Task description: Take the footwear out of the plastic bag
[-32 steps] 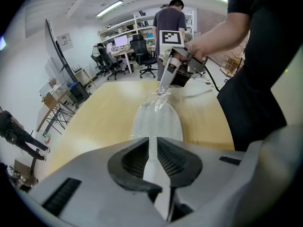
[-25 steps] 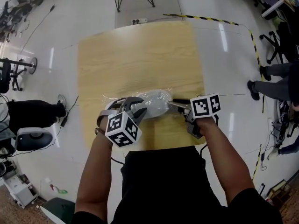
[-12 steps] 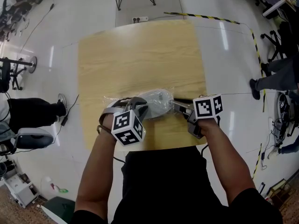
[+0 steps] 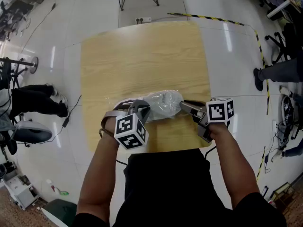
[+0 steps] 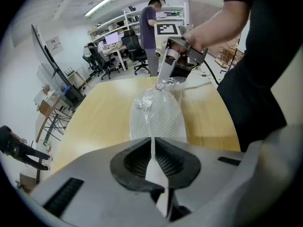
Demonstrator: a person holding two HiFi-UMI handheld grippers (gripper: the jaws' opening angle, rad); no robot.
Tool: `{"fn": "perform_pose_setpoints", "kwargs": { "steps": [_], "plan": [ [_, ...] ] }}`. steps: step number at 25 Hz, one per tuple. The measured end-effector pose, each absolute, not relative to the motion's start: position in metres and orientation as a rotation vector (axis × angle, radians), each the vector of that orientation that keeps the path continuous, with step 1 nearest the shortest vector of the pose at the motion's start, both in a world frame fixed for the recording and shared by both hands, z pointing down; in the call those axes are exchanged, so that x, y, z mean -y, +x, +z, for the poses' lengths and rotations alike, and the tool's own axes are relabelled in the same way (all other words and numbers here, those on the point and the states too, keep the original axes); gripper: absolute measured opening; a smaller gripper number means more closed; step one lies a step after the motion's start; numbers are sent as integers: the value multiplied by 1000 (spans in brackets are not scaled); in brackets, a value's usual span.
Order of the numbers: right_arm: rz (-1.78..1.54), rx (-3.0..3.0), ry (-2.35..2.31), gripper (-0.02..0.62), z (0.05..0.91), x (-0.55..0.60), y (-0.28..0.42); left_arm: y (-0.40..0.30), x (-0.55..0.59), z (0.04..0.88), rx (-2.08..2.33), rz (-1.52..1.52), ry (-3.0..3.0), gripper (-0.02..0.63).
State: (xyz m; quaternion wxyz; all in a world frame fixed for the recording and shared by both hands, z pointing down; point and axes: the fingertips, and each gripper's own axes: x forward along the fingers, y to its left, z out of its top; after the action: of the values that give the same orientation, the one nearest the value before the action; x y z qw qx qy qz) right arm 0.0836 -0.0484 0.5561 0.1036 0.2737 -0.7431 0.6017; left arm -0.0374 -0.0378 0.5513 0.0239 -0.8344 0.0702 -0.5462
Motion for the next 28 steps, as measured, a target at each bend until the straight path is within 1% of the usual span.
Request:
{"fn": "perform_pose_setpoints", "kwargs": {
  "steps": [10, 11, 12, 14, 16, 21, 28],
  "plan": [
    [1823, 2207, 851, 54, 545, 40, 96, -40, 36, 549, -251, -1669, -2590, 38],
    [1833, 2202, 859, 54, 545, 39, 97, -40, 36, 547, -254, -1657, -2593, 46],
    [1843, 2196, 866, 54, 547, 37, 99, -41, 36, 545, -253, -1645, -2598, 71],
    [1859, 2182, 870, 54, 550, 36, 99, -49, 35, 539, -245, -1637, -2606, 142],
    [1865, 2180, 859, 54, 552, 35, 98, -65, 33, 535, -238, -1649, -2621, 168],
    [1840, 2183, 841, 54, 556, 33, 89, -105, 28, 534, -246, -1671, -2721, 192],
    [1824, 2173, 830, 55, 555, 29, 85, -121, 15, 546, -272, -1738, -2676, 192]
  ]
}}
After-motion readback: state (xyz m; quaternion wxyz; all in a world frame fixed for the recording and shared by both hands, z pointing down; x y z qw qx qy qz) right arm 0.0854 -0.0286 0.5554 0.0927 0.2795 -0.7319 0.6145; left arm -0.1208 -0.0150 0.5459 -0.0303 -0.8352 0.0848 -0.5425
